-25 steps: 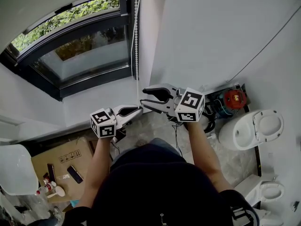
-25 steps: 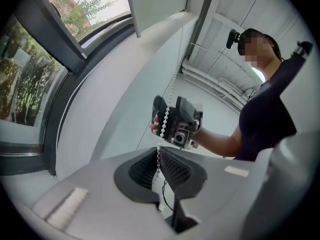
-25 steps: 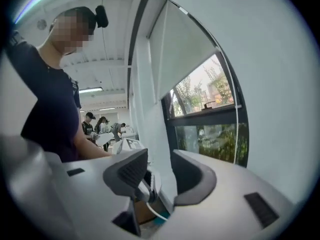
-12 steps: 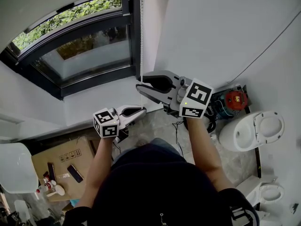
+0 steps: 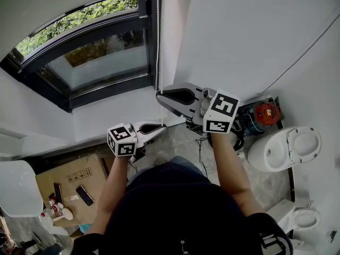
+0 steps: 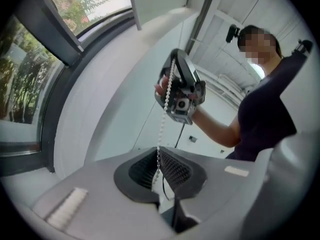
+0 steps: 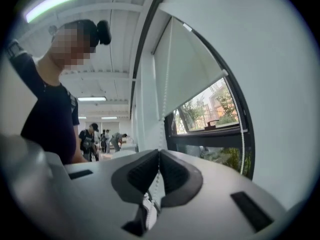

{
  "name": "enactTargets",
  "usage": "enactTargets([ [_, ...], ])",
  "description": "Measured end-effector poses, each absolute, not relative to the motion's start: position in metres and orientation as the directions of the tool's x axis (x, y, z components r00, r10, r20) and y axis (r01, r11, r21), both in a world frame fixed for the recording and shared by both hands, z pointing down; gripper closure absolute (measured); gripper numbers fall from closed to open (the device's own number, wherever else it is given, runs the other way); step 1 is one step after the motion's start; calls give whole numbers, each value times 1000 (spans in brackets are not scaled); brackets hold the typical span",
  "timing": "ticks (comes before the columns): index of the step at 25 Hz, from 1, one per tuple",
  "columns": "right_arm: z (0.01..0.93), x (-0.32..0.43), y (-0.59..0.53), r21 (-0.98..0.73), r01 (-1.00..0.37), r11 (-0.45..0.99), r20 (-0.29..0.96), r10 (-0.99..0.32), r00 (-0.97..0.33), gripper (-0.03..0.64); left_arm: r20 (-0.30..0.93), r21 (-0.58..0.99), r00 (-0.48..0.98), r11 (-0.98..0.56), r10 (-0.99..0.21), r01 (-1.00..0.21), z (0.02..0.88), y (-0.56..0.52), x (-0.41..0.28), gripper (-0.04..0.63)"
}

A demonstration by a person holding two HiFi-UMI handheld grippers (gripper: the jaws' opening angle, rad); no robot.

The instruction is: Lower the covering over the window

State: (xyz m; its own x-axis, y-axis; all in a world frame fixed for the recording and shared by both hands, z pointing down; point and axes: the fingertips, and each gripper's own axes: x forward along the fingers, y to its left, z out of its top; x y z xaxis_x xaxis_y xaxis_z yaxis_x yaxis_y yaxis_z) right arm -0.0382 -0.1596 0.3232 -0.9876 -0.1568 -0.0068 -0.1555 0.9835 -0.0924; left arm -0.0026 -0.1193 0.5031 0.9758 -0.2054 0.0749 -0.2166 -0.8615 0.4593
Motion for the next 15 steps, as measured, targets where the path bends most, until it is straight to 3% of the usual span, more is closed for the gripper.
enactTargets([
  [2, 341, -41, -156, -79, -158, 984, 52, -154, -987, 601, 119, 458, 978, -865, -170, -206, 518, -109, 2, 574],
  [5, 353, -40, -153, -119, -158, 980, 41, -154, -987, 601, 103, 507, 978, -837, -179, -207, 530, -105, 3, 574],
  [9, 382, -40, -150, -157, -168, 973, 76, -158, -985, 601, 169, 524, 973, -822, -159, -226, 557, -98, 0, 574],
  [15, 395, -36, -151, -173, -181, 968, 84, -168, -982, 601, 149, 562, 969, -789, -197, -247, 568, -99, -7, 574],
])
